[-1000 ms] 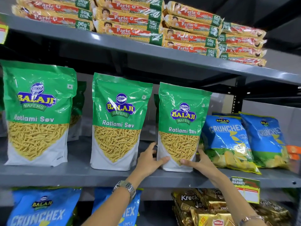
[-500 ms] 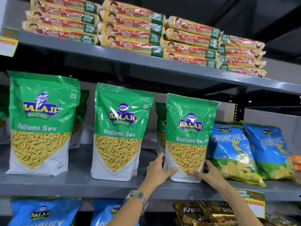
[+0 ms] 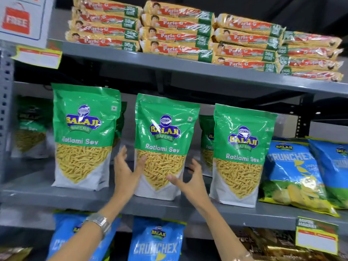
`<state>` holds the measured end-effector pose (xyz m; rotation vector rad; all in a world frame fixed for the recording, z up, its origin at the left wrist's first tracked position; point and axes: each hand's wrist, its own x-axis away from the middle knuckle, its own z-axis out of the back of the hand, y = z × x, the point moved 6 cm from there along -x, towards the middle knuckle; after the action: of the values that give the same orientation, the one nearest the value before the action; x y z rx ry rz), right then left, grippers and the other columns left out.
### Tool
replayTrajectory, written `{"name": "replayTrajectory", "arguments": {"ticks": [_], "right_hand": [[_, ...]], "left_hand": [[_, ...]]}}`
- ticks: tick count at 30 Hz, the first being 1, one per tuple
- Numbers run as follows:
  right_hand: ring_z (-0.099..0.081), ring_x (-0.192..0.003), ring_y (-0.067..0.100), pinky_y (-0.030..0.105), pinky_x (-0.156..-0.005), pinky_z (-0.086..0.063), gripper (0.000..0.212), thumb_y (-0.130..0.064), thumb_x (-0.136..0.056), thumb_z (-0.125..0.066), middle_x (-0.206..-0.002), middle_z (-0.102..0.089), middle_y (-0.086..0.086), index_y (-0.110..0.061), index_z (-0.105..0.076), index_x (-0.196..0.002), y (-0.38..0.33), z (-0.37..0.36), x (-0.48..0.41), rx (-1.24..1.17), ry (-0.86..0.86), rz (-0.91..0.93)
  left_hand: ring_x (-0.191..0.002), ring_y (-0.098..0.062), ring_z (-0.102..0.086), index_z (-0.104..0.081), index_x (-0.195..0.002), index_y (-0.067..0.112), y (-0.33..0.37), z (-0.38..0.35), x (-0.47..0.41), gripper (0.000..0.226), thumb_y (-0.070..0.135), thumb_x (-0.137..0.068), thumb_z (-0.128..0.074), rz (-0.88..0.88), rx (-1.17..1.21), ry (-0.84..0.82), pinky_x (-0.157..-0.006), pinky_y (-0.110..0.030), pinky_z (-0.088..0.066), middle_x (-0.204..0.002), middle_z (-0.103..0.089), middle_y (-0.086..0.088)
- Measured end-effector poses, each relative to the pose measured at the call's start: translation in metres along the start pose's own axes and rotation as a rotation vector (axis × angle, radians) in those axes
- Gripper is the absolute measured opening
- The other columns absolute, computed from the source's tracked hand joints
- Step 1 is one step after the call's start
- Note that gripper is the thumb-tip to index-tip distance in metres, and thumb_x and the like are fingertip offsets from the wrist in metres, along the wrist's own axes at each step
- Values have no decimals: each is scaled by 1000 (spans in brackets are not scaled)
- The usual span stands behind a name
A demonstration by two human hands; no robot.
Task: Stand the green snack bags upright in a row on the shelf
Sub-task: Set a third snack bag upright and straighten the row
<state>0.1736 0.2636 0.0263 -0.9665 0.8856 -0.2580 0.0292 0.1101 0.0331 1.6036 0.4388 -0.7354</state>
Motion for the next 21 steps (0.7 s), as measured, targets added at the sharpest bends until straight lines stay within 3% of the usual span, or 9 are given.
{"name": "replayTrajectory", "arguments": {"ticks": [3,6,10,13,16,18,21], "right_hand": [[-38,-130,17,33,-103,-37,111,-45,-56,-83,-148,-33,3,-17,-17,-141,17,-21,-6,-44,-78,-109],[-49,-109,12,25,-85,-42,86,-41,-53,-85,-127,-49,-5,-27,-32,-119,24,-25,-10,-4,-65,-136],[-56,-104,12,20,-75,-46,81,-42,-48,-87,-119,-57,-4,-25,-41,-111,27,-19,-12,-41,-64,-146],[-54,-111,17,24,-81,-46,94,-45,-47,-87,-127,-54,0,-17,-40,-124,33,-11,-12,-14,-56,-153],[-55,-105,12,15,-71,-45,92,-41,-49,-87,-127,-55,2,-16,-40,-124,34,-4,-12,-9,-45,-153],[-55,-98,5,13,-68,-43,91,-40,-49,-87,-127,-55,1,-17,-39,-124,35,-5,-12,-17,-52,-149],[-51,-108,11,22,-83,-41,106,-47,-45,-84,-132,-51,0,-16,-33,-133,31,-14,-7,-14,-66,-141]], "left_hand": [[-130,-22,-39,-27,-137,15,-31,-3,-8,74,30,-78,-68,142,18,-337,-105,-34,-35,-140,-39,-2],[-113,-11,-45,-33,-125,32,-44,-7,-1,82,57,-56,-70,199,-84,-581,-92,-27,-40,-123,-42,12],[-127,-19,-42,-30,-137,27,-48,-7,-2,100,62,-54,-73,212,-151,-592,-101,-36,-41,-139,-39,7],[-121,-18,-45,-37,-127,32,-42,-12,2,82,57,-58,-75,194,-139,-603,-98,-34,-43,-136,-45,5],[-116,-14,-50,-42,-114,35,-36,-18,8,64,52,-62,-75,161,-91,-599,-93,-29,-44,-120,-54,13],[-117,-13,-50,-42,-119,32,-36,-18,9,66,50,-65,-75,130,-77,-598,-93,-27,-43,-120,-54,14],[-119,-11,-43,-29,-136,24,-39,-10,8,81,42,-70,-74,88,-91,-573,-96,-26,-39,-132,-43,9]]}}
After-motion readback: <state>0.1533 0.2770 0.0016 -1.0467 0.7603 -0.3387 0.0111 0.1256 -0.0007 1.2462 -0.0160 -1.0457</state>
